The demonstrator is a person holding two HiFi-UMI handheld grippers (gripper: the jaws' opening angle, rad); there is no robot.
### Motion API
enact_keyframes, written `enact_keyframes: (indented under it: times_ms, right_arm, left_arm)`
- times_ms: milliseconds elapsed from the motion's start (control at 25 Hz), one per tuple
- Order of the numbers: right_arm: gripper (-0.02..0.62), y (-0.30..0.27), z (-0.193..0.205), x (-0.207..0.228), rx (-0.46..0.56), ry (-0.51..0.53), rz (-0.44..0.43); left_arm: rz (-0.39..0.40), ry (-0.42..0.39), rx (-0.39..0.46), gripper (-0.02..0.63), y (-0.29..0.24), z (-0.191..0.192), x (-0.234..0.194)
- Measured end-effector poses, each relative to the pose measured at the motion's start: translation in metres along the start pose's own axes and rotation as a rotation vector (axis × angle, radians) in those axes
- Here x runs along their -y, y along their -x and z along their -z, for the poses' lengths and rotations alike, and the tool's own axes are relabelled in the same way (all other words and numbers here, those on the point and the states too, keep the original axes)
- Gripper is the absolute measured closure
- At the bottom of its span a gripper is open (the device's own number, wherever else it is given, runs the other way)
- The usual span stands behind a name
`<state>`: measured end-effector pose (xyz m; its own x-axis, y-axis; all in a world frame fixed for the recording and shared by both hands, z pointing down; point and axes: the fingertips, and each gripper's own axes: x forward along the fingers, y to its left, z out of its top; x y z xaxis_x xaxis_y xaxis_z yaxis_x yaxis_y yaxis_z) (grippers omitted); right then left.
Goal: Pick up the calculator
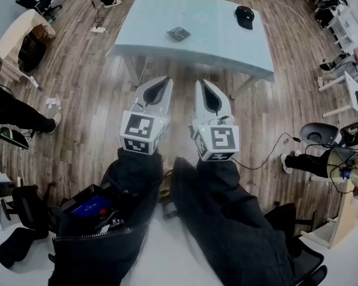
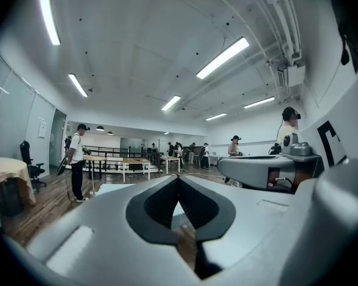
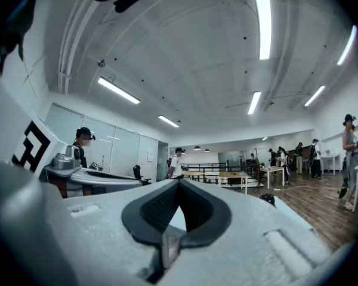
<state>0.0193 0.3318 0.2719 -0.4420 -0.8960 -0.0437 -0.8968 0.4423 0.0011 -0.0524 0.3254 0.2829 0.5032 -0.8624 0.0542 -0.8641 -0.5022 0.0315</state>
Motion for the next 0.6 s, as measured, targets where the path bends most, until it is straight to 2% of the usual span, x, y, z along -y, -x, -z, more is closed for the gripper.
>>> enact_keyframes:
  times_ms: [400, 600]
  right_arm:
    - [0.598, -0.009, -0.008, -0.006, 0.002, 0.03, -0.021]
    - [0.598, -0.007, -0.017, -0.001, 0.01, 0.04, -0.005]
  left_arm:
    - [-0.009, 0.004, 0.018, 0.609, -0.003, -0.011, -0.003]
    - [-0.021, 0.003, 0.026, 0.609, -0.004, -0.016, 0.001]
